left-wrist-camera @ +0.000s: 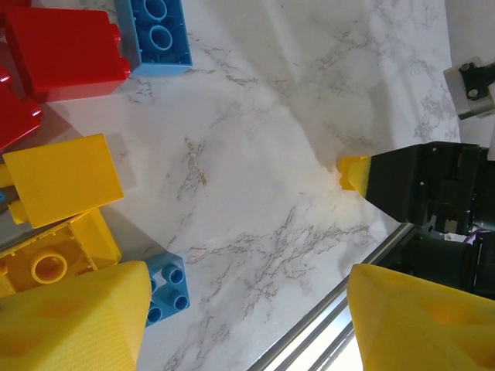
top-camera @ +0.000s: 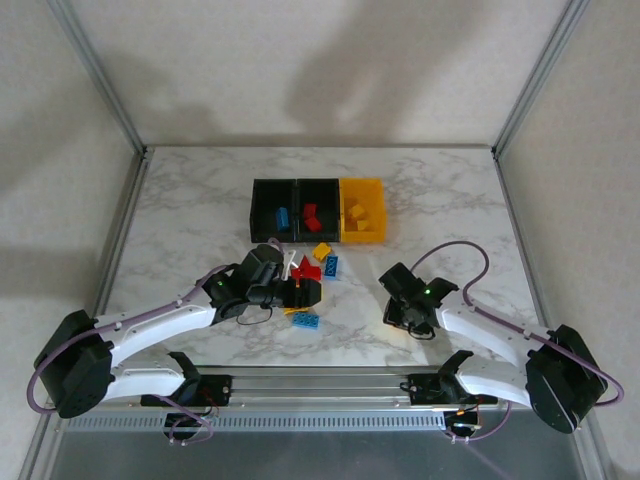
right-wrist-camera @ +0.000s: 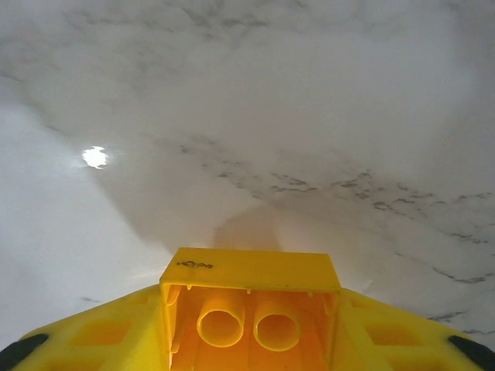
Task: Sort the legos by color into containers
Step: Pick up the lego from the bottom-right of the table, then place the lego in the container.
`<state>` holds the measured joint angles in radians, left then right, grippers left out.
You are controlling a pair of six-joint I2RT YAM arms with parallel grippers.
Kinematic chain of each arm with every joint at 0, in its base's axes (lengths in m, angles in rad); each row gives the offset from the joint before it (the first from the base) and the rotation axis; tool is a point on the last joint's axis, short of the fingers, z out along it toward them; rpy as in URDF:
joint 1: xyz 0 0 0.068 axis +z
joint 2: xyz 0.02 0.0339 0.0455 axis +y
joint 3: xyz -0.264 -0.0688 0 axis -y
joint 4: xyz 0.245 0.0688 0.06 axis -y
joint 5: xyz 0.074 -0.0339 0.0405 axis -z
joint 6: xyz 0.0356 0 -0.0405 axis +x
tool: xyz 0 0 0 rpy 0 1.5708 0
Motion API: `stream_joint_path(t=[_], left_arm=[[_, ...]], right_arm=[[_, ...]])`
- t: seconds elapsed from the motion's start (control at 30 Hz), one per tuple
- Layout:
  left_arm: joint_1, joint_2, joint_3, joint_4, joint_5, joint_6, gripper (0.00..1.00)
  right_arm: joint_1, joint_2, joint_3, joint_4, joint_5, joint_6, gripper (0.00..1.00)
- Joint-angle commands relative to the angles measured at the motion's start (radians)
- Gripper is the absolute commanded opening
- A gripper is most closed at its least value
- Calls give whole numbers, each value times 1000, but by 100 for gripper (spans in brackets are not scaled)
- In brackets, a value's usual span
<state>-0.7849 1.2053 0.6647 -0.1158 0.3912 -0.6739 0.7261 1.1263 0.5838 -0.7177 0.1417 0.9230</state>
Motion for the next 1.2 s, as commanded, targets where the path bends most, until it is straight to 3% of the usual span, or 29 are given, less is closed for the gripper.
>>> stream_joint_path(t=[0.0,0.27,0.73,1.17], left_arm=[[-7,-6,28,26,-50,-14,68],[51,-3,45,21,-168,-98,68],[116,-33,69,-2,-224,-141,68],[139,-32,64,-7,-224,-143,68]], right_arm=[[-5,9,103,-33,51,-39,43],[-27,169,349,31,85,-170,44],[-197,580,763,169,94,-333,44],[-256,873,1009,149,123,-352,46]])
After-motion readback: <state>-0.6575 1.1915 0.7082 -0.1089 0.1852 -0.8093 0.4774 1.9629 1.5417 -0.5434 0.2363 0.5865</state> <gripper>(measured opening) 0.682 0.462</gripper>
